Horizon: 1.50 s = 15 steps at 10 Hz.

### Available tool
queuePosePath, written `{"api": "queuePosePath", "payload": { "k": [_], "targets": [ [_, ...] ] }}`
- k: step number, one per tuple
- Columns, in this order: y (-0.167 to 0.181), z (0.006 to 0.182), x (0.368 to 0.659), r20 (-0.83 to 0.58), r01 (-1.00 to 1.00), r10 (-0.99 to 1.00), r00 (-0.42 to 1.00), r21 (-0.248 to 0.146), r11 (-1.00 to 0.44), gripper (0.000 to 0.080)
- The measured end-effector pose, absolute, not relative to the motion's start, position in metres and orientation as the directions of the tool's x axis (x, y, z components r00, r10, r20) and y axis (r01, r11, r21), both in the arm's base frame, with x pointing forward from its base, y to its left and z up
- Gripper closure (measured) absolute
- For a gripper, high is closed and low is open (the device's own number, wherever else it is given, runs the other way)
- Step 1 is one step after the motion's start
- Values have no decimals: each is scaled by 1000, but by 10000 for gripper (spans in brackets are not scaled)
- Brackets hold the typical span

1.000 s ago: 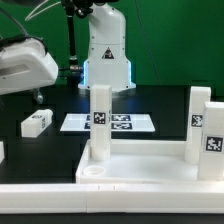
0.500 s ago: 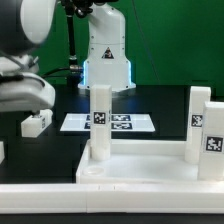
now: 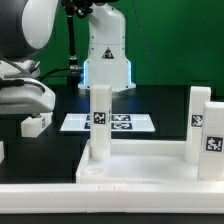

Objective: Assemble desk

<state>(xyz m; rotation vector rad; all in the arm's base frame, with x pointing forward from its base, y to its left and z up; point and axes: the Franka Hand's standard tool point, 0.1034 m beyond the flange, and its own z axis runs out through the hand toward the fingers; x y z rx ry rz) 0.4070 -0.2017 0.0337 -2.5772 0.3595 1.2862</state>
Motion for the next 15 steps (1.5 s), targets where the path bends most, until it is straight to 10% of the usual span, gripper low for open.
{"api": "queuePosePath", "payload": {
  "k": [4, 8, 13, 15],
  "targets": [
    [-195, 16, 387, -835, -335, -111, 538, -91, -938, 151],
    [-195, 16, 387, -836, -335, -111, 538, -91, -938, 512],
    [-195, 16, 387, -835, -335, -112, 538, -91, -938, 512],
    [-184, 51, 396, -867, -363, -99, 488, -99, -926, 512]
  ]
}}
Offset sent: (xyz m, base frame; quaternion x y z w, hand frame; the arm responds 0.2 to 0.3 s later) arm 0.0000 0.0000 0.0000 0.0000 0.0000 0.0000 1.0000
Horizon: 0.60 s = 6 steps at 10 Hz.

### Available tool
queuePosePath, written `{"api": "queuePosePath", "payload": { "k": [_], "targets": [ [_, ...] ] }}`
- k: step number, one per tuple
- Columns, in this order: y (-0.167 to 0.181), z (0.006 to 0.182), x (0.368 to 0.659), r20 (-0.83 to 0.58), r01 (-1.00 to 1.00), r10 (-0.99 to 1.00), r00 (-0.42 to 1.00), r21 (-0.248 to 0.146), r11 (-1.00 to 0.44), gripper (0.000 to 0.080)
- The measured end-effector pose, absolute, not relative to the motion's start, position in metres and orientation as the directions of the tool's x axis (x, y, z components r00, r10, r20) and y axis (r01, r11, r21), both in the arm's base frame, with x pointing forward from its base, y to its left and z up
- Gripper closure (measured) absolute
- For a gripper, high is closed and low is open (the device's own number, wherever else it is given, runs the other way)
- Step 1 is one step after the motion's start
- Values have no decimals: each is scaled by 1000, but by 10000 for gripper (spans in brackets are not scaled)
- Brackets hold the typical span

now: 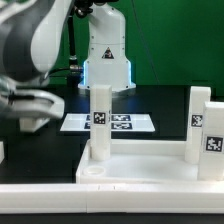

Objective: Assemble desk

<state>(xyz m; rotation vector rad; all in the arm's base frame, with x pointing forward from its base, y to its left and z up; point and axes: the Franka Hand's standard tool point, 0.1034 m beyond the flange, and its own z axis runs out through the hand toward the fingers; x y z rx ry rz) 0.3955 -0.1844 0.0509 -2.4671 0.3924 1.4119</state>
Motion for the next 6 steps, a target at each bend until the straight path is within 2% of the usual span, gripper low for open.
{"api": "queuePosePath", "payload": {
  "k": [1, 3, 4, 5, 6],
  "targets": [
    [-182, 74, 409, -864, -381, -117, 489, -91, -920, 512],
    [-162, 111, 435, -854, -409, -195, 482, -22, -912, 512],
    [-141, 123, 450, -822, -368, -202, 533, -10, -930, 512],
    [-123, 128, 451, -818, -334, -178, 547, -17, -943, 512],
    [-128, 123, 451, -805, -268, -129, 579, -39, -963, 512]
  ]
}}
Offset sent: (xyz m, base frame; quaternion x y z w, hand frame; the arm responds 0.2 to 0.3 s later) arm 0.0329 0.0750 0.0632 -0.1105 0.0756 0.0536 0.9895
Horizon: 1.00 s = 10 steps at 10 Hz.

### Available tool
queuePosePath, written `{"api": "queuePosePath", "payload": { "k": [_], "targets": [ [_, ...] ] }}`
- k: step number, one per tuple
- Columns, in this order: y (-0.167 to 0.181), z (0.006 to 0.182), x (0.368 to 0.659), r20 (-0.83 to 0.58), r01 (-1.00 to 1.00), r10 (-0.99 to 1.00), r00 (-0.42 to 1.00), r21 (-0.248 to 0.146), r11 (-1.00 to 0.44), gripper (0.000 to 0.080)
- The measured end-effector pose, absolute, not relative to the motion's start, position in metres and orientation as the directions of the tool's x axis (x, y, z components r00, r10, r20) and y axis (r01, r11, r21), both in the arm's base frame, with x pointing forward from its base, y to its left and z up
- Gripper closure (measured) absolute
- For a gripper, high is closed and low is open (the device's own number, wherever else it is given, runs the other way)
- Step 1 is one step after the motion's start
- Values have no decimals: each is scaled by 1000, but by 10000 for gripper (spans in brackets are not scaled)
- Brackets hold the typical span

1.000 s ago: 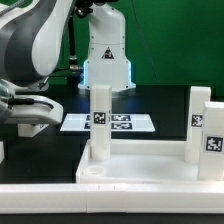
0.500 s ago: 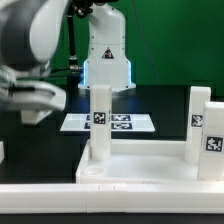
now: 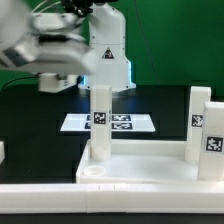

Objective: Assemble desk

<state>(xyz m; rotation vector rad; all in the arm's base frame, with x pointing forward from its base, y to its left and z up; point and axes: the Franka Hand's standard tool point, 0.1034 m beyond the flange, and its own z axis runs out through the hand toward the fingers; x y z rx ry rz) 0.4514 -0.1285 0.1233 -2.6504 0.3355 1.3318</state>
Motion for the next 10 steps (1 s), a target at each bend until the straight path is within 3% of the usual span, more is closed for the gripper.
{"api": "queuePosePath", "payload": {
  "k": [1, 4, 6, 8, 10],
  "targets": [
    [-141, 114, 456, -729, -241, -126, 673, -55, -969, 512],
    [-139, 120, 466, -573, -232, -161, 803, -53, -971, 511],
    [-135, 148, 498, -484, -221, -168, 859, -54, -974, 511],
    [-136, 200, 543, -310, -160, -137, 941, -49, -986, 511],
    [-136, 201, 543, -180, -161, -149, 972, -53, -985, 511]
  ]
}}
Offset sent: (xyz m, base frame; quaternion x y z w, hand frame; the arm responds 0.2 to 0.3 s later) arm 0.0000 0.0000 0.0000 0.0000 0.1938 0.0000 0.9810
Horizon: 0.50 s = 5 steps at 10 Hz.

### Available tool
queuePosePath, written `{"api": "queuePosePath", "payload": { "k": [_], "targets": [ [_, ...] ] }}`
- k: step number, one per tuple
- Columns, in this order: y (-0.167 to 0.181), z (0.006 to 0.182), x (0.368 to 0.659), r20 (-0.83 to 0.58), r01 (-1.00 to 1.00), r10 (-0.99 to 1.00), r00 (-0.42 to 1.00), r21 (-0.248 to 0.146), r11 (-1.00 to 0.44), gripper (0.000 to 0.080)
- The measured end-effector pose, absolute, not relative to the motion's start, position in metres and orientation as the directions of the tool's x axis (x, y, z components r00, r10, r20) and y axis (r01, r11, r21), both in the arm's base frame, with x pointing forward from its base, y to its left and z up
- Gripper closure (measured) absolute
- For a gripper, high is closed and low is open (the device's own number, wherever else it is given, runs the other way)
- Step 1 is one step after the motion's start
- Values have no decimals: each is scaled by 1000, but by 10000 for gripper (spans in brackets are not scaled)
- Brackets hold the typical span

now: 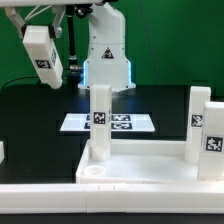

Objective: Assemble desk

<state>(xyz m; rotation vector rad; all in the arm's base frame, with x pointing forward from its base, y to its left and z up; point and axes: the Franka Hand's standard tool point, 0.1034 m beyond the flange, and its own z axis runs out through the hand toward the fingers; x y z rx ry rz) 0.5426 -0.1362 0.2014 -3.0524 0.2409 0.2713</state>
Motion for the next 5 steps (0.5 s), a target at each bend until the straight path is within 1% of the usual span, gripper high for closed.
{"api": "queuePosePath", "payload": {
  "k": [2, 3, 4, 5],
  "targets": [
    [-139, 202, 550, -49, -157, -155, 987, -39, -987, 511],
    [-140, 200, 557, 28, -160, -160, 987, -24, -987, 511],
    [-135, 197, 569, 75, -156, -156, 985, -9, -988, 511],
    [-132, 202, 588, 169, -172, -172, 970, -16, -985, 511]
  ]
}}
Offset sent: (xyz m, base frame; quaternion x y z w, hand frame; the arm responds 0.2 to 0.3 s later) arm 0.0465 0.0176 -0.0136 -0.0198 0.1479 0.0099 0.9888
